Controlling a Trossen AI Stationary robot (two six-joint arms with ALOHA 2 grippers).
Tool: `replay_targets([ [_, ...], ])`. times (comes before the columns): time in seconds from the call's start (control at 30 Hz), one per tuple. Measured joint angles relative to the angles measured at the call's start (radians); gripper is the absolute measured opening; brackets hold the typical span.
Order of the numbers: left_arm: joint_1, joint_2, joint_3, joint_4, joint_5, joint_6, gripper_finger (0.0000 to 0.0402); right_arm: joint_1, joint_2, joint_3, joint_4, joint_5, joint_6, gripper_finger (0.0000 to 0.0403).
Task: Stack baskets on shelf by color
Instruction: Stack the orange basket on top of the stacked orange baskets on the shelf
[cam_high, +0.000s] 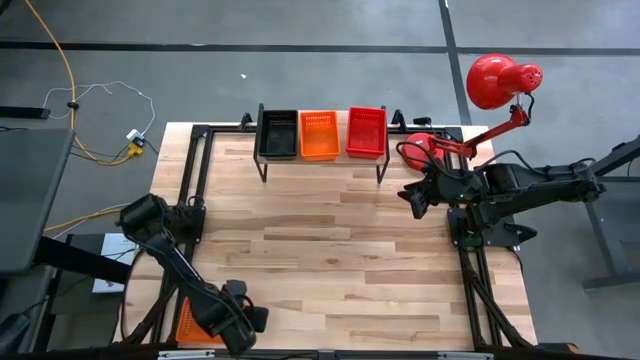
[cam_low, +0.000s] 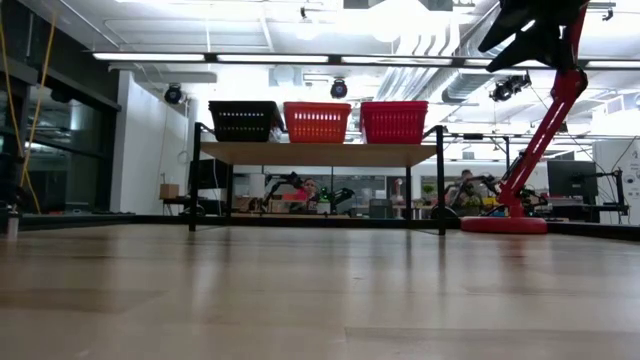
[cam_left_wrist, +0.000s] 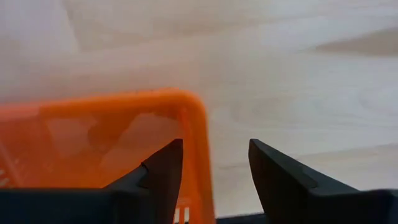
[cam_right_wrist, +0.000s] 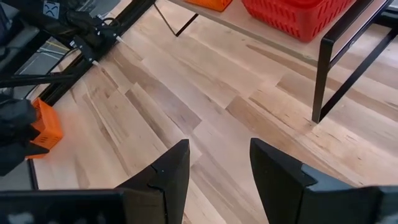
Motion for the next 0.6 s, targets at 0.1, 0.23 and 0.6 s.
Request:
replay_targets([
  [0.1, 0.020, 0.001, 0.000, 0.001, -0.022, 0.043, 0.0153, 0.000, 0.000, 0.000, 0.000, 0.007, 0.000, 0.0156],
  [0.23, 0.072, -0.009, 0.000, 0.022, -0.032, 0.225, 0.0066, 0.000, 0.000, 0.000, 0.000, 0.009, 0.006, 0.0156],
  [0.6, 0.386, -0.236, 0.000, 0.115, -0.155, 1.261, 0.0003, 0.000, 0.001, 0.000, 0.001, 0.019, 0.123, 0.0156],
])
